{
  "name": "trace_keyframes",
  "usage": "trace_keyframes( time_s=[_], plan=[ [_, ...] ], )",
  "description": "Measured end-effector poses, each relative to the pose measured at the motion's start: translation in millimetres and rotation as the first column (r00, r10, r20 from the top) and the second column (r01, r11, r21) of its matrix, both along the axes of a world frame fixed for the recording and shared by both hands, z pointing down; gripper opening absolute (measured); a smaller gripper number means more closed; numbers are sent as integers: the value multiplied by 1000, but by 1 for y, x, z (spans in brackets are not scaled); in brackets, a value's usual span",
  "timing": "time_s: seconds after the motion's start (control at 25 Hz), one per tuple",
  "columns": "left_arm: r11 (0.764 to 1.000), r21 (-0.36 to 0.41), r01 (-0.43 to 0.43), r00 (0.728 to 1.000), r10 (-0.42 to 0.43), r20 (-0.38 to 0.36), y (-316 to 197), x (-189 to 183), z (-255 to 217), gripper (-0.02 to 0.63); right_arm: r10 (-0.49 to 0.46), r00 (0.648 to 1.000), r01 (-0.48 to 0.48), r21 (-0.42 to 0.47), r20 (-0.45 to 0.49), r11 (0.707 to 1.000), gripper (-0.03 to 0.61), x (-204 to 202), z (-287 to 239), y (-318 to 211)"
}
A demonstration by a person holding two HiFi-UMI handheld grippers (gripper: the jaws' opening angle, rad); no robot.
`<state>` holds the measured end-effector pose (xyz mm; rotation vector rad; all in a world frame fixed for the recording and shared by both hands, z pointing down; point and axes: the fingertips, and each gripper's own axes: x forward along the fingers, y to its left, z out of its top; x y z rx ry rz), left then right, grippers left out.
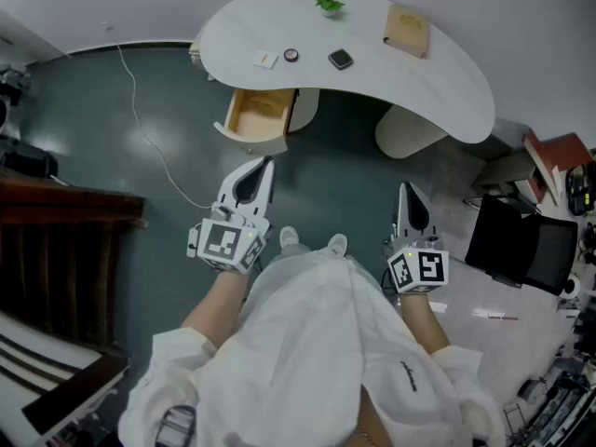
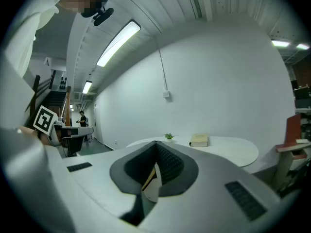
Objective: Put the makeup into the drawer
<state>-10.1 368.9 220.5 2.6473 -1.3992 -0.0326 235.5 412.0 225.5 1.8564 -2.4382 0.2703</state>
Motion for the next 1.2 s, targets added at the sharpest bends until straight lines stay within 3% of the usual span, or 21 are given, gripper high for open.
trace_keyframes(
  time_s=[0.8, 1.12, 1.2],
  plan=[
    [999, 19, -38, 999, 38, 8, -13, -18, 1, 25, -2, 999, 2, -1, 34, 1000, 17, -32, 13, -6],
    [997, -14, -76, 997, 77, 27, -25, -25, 6, 28, 2, 999, -1, -26, 36, 1000, 19, -51, 18, -17],
    [996, -19, -92, 995, 93, 25, -26, -27, 8, 54, -6, 999, 7, -26, 38, 1000, 28, -59, 19, -19]
  ],
)
